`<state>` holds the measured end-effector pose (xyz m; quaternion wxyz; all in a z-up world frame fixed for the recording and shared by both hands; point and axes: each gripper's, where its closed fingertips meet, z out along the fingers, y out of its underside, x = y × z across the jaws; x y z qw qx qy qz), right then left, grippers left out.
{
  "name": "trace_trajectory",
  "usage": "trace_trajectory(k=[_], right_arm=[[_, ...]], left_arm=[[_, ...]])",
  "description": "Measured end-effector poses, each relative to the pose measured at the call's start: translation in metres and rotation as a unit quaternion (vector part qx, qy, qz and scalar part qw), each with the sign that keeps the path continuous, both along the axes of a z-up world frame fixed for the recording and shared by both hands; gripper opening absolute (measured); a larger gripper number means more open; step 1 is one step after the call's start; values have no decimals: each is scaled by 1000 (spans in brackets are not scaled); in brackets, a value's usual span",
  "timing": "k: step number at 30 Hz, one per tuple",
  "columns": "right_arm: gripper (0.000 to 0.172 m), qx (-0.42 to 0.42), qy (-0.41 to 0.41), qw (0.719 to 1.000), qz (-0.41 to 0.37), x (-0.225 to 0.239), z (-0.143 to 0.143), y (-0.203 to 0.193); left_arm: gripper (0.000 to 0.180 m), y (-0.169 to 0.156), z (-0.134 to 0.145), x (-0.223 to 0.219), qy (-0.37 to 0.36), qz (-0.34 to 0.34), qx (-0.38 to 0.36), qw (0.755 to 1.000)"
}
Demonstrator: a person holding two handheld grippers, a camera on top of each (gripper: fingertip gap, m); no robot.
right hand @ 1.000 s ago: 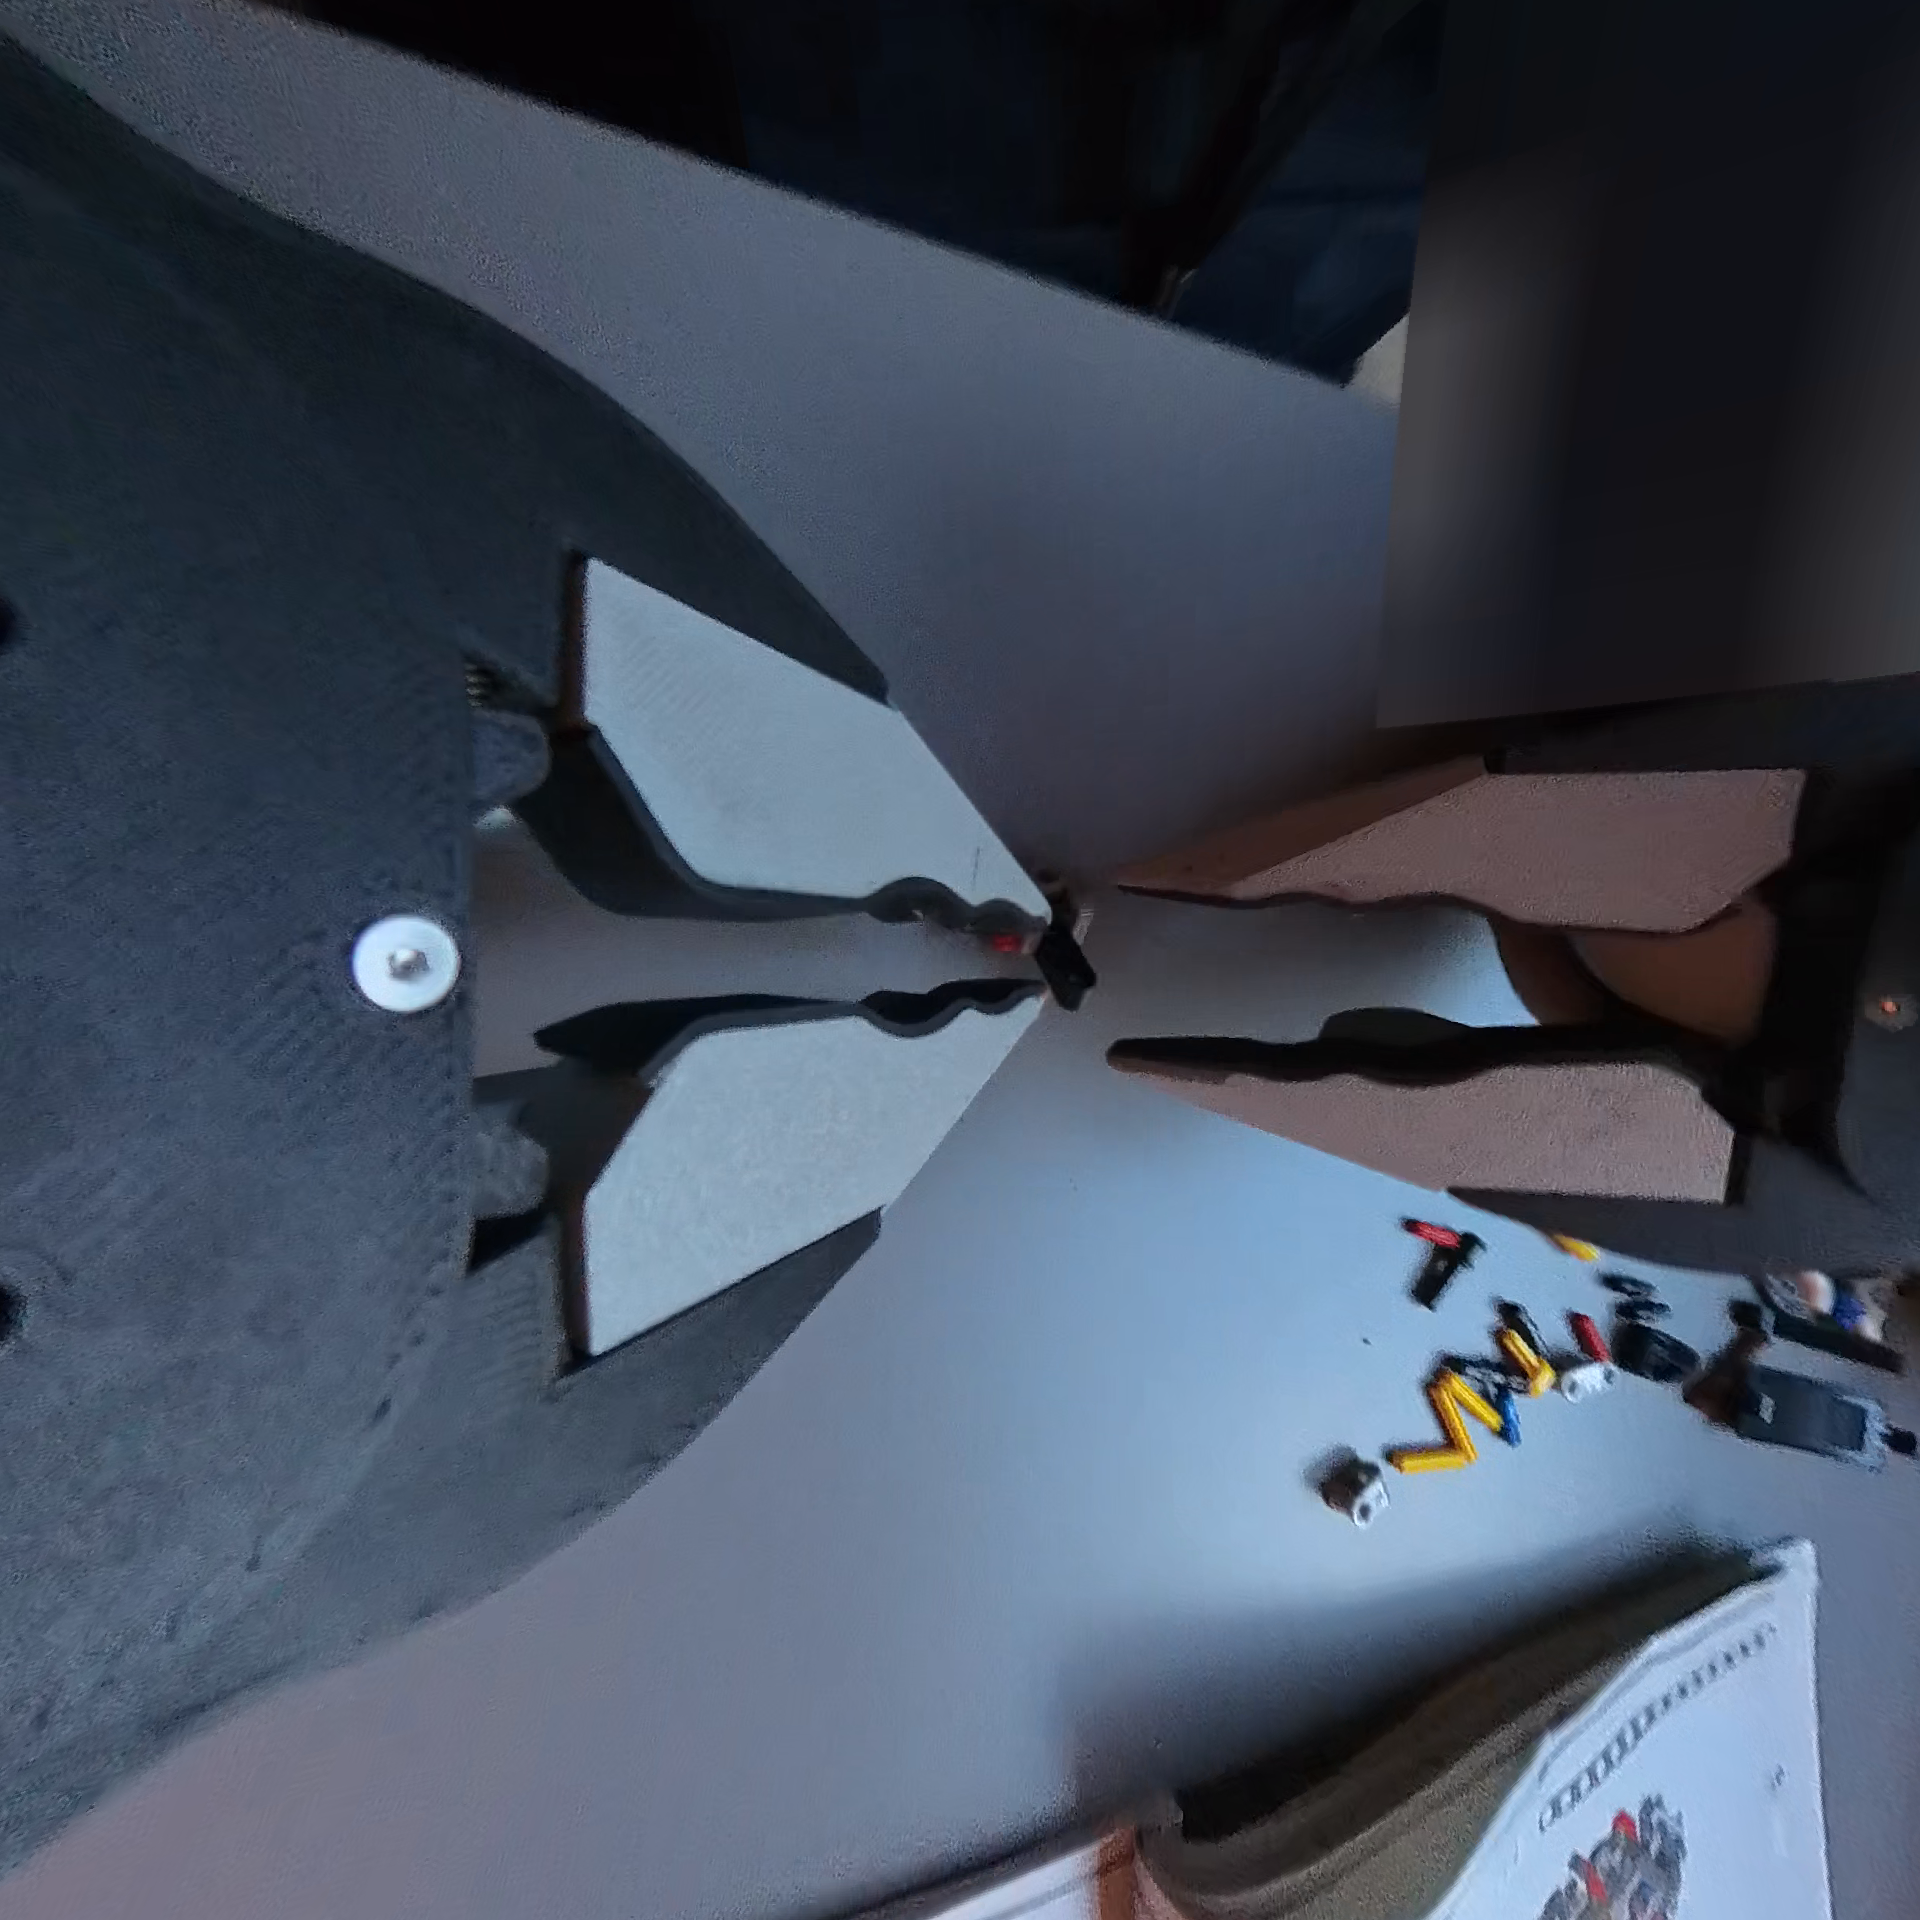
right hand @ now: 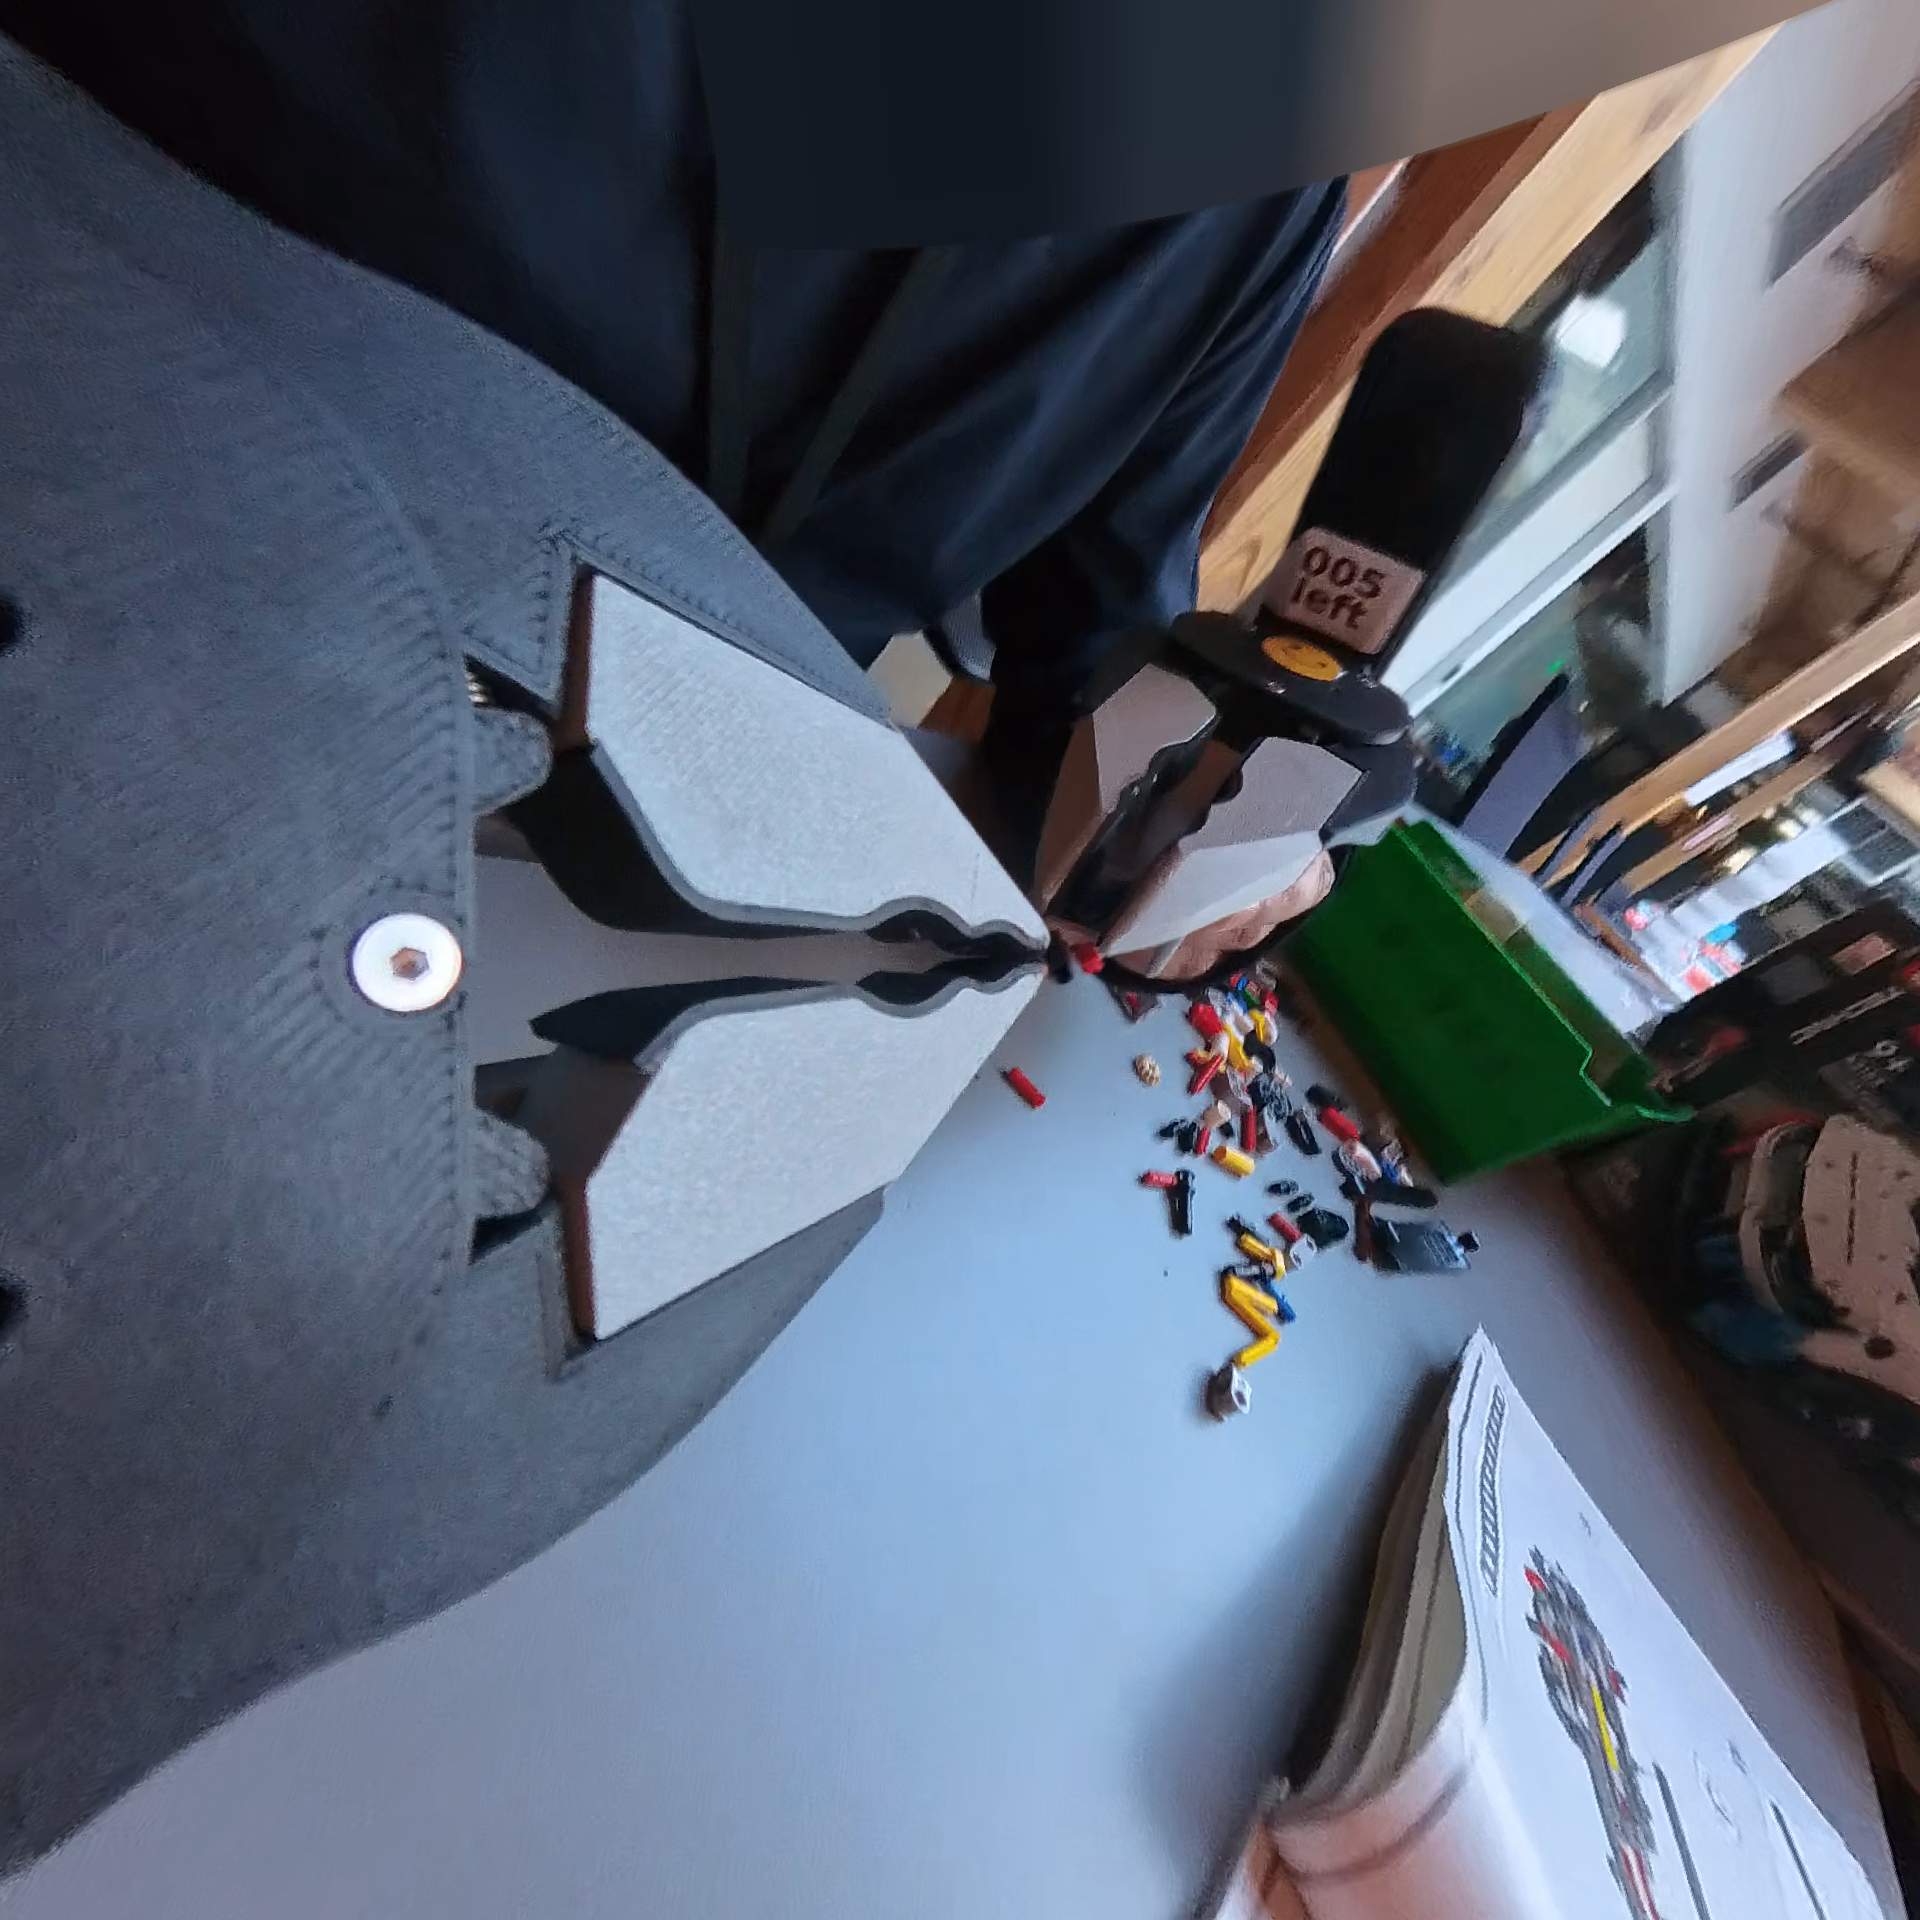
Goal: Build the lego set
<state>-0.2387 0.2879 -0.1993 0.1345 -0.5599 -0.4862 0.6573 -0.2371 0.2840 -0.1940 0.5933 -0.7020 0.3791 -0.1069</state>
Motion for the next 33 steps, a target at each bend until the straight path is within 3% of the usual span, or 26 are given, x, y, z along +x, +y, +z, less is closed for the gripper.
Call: trace_trajectory(k=[7,23,30,33], right_arm=[[0,-36,18,999,26,-2,6,-10],[2,-119,53,991,37,-4,18,-11],[1,-78,42,996,19,-3,14,-8],[1,-44,31,999,2,-4,8,-6]], left_arm=[[8,-4,11,4,12,-8,58,998],[8,-7,16,5,-3,-14,69,998],[9,-4,10,7,3,-8,62,998],[19,-3,4,8,-6,-8,30,999]])
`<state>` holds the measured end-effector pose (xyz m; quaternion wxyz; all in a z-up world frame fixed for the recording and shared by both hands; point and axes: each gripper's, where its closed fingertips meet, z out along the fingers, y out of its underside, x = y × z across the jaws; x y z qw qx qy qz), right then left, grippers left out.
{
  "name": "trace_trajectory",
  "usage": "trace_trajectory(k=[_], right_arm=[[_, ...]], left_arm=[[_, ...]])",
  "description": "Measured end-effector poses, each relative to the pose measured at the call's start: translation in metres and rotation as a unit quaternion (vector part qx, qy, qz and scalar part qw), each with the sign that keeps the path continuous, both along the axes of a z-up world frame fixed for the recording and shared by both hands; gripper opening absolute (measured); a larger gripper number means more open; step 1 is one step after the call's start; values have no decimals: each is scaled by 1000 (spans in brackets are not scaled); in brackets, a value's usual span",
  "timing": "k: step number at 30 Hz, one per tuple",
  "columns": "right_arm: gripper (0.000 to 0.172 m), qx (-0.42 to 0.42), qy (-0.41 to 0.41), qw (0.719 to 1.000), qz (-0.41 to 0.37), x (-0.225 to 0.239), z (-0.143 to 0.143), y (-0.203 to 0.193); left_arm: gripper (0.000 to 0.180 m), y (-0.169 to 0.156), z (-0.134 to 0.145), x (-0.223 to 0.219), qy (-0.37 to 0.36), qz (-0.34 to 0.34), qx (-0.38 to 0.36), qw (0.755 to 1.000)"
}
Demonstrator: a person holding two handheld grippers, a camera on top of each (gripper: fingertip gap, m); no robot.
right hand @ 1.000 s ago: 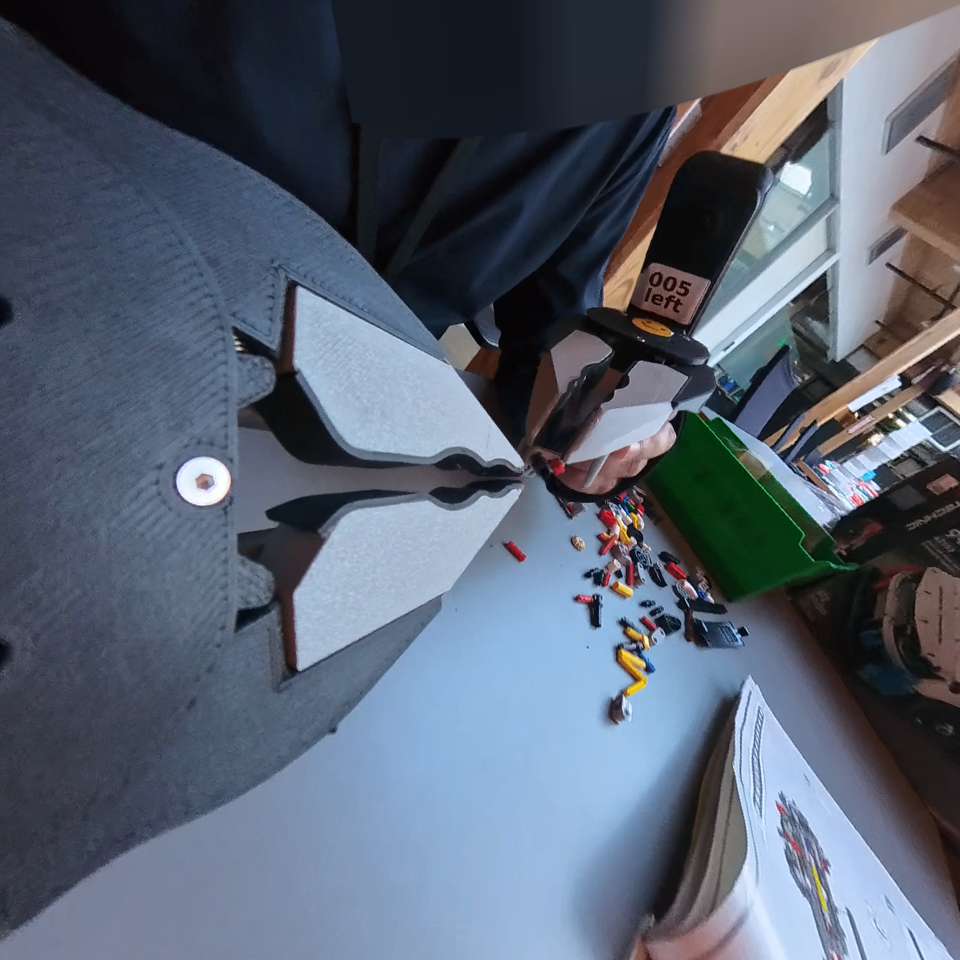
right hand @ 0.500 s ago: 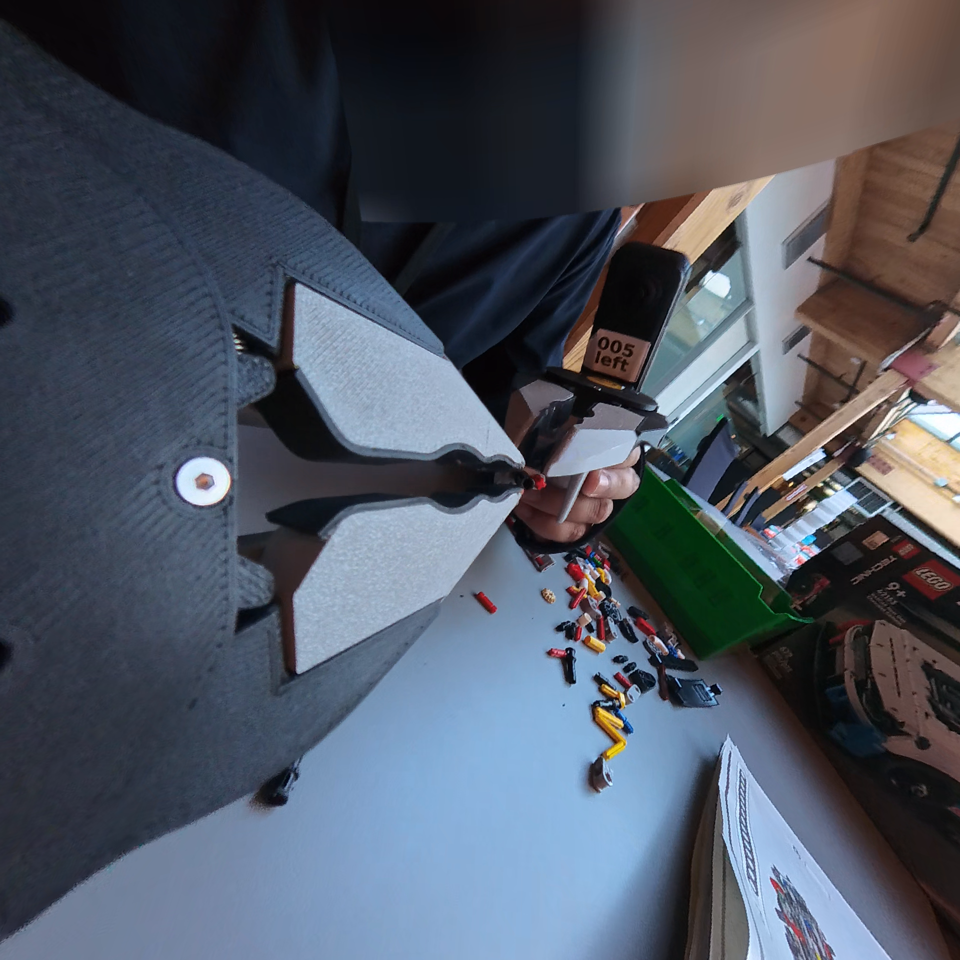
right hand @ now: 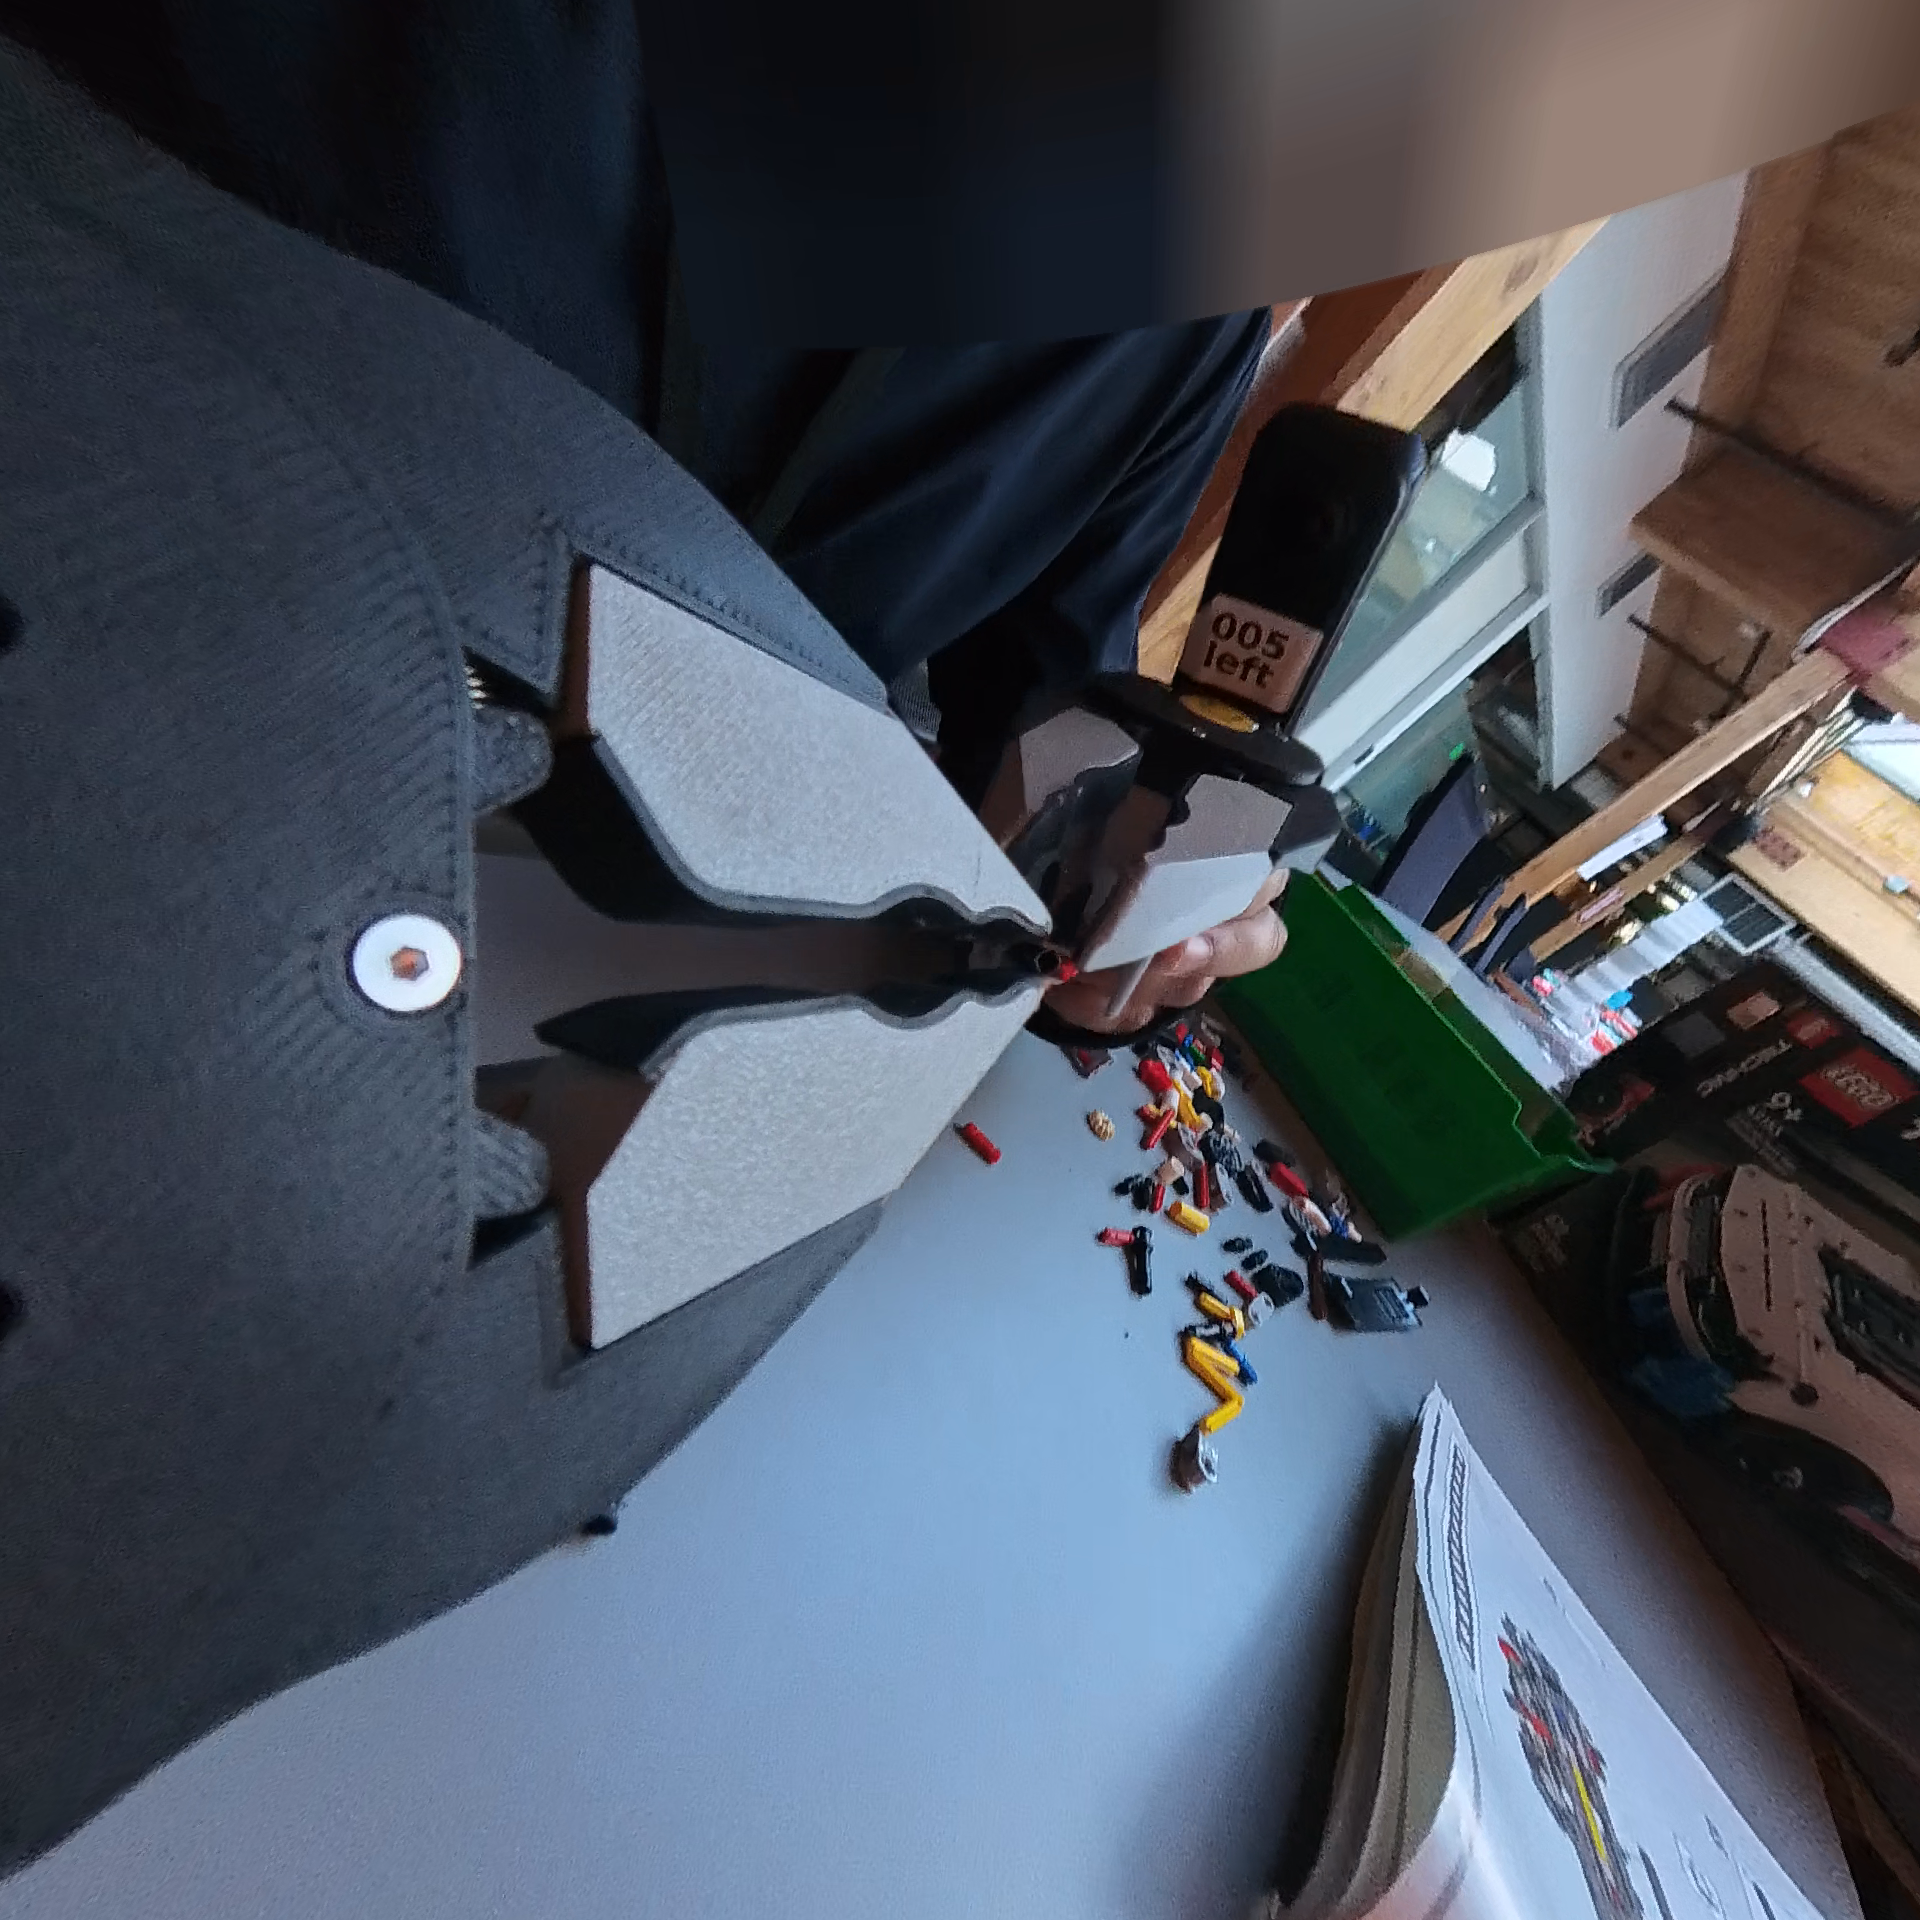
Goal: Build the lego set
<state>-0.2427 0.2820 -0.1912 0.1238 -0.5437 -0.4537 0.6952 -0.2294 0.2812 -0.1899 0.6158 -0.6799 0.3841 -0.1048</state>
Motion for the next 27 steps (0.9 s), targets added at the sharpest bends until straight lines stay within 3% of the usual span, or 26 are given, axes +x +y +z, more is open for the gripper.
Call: trace_trajectory(k=[10,20,27], right_arm=[[1,21,-28,999,-34,-5,-14,7],[0,38,-43,998,-39,-7,-20,7],[0,11,-41,992,-122,-20,-19,21]], left_arm=[[23,13,-19,-11,68,86,-33,993],[15,15,-30,-11,21,90,-116,989],[15,28,-29,-22,-78,114,-156,978]])
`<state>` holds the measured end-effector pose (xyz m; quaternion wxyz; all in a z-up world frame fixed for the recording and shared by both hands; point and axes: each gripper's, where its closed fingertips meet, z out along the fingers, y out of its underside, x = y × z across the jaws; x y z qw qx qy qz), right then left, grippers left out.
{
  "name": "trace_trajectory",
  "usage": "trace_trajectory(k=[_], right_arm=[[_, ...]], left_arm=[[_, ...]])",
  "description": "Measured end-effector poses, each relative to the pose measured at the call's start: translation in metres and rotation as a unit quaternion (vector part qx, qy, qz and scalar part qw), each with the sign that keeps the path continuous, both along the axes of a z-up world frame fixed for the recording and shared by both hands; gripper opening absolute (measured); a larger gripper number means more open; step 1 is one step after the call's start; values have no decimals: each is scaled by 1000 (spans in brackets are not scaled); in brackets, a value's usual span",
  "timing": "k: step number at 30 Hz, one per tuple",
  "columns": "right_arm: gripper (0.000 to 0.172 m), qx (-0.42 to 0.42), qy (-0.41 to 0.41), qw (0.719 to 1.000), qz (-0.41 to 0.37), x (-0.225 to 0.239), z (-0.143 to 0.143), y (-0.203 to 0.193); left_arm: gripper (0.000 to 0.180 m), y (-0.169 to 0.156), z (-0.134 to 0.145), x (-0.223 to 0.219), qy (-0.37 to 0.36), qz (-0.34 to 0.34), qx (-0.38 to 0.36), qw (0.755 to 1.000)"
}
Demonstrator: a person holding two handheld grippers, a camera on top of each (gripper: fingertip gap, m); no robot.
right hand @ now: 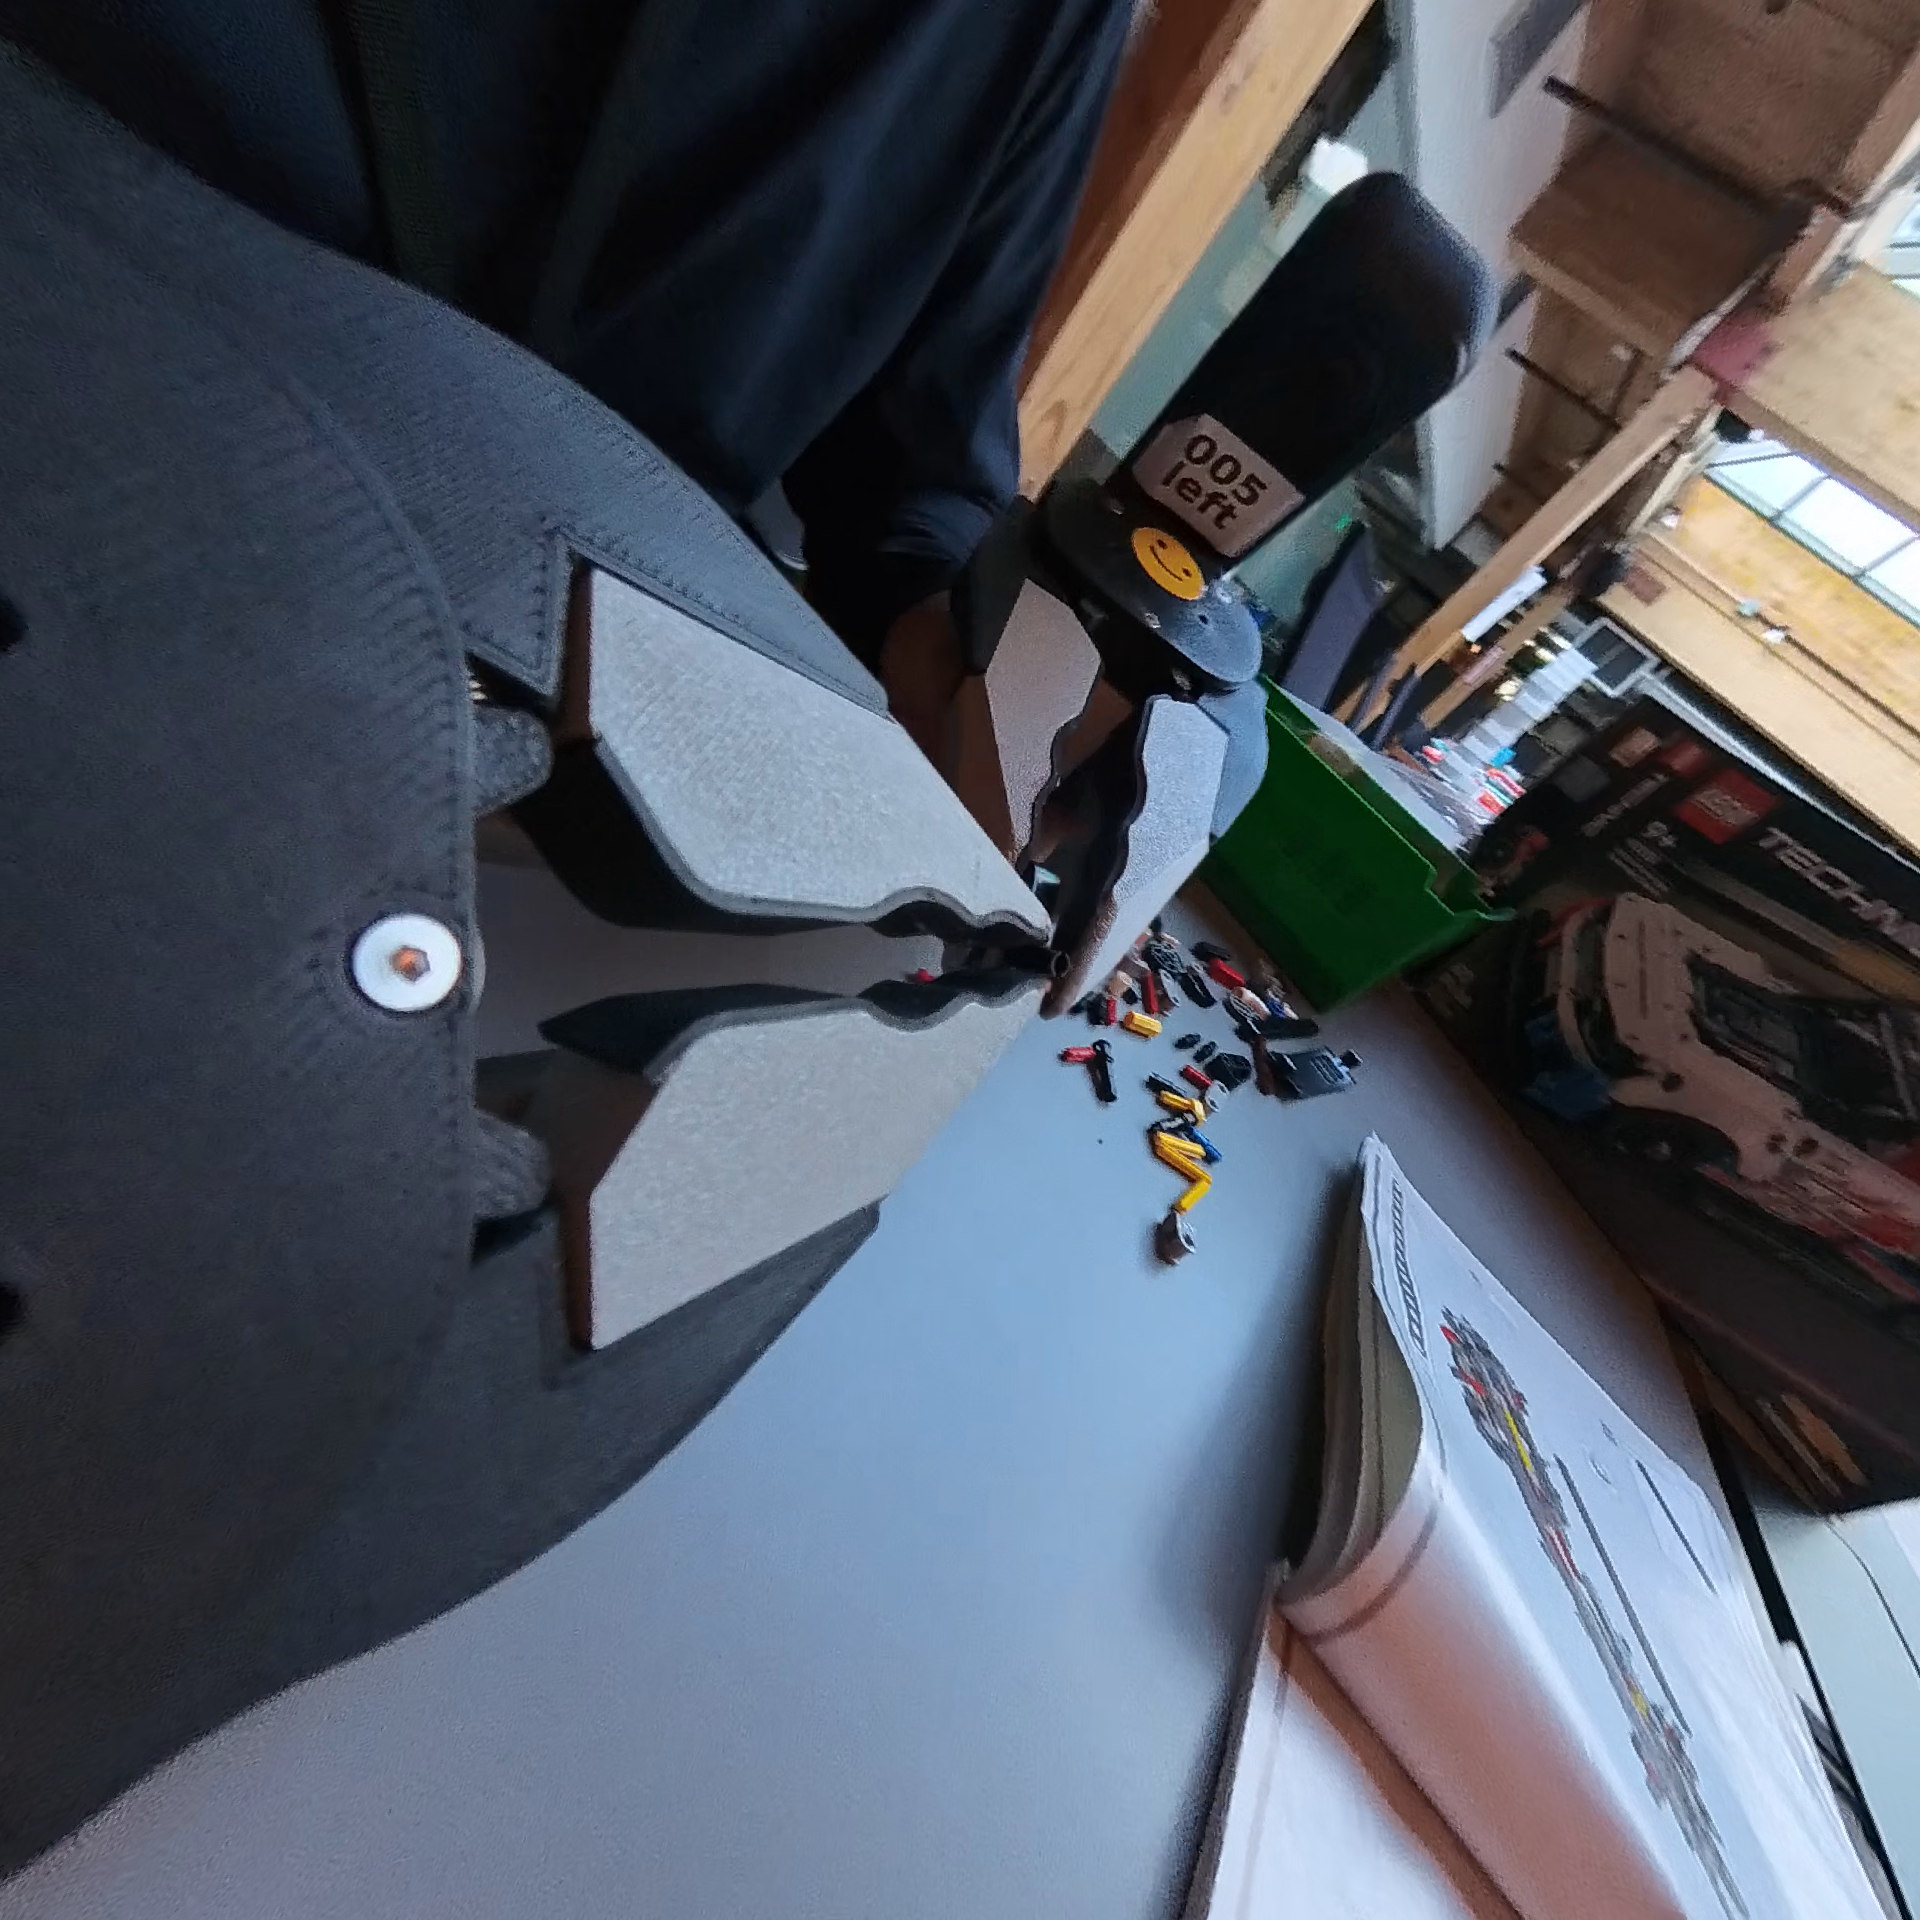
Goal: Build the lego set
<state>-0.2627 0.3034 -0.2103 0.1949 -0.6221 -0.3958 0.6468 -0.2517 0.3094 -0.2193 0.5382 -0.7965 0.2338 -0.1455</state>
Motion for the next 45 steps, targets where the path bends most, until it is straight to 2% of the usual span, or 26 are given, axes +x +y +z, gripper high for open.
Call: trace_trajectory(k=[13,16,19,23,25,36,43,45], right_arm=[[0,-86,59,991,-83,-19,11,17],[0,-111,80,987,-83,-23,16,18],[0,-132,89,987,-34,-26,19,14],[1,-16,42,999,-5,-24,14,9],[0,13,28,1000,3,-22,14,8],[0,50,18,999,15,-19,14,7],[4,42,18,999,16,-19,13,8],[0,47,18,999,21,-18,13,6]], left_arm=[[15,14,11,-19,-52,52,10,997],[15,15,15,-22,-60,58,15,996],[15,11,18,-25,-65,54,14,996],[14,7,14,-23,-35,49,17,998],[14,6,15,-22,-18,48,28,998],[14,6,18,-25,0,53,40,998],[14,6,18,-23,5,51,42,998],[14,6,17,-23,7,52,41,998]])
